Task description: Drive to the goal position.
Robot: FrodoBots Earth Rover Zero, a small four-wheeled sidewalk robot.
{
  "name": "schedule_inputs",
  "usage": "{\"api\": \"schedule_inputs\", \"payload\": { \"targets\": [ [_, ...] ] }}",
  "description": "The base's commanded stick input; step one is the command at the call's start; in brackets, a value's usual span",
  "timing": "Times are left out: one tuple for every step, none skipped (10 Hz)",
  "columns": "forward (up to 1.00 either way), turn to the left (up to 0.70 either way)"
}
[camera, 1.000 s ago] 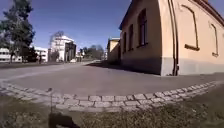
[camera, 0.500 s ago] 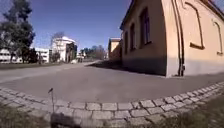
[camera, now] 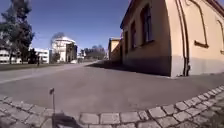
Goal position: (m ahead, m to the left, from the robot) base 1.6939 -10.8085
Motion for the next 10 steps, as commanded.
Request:
{"api": "schedule_inputs", "payload": {
  "targets": [
    [0.7, 0.0],
    [0.7, 0.0],
    [0.7, 0.0],
    [0.7, 0.0],
    [0.7, 0.0],
    [0.7, 0.0],
    [0.7, 0.0],
    [0.7, 0.0],
    [0.7, 0.0],
    [0.7, 0.0]
  ]
}}
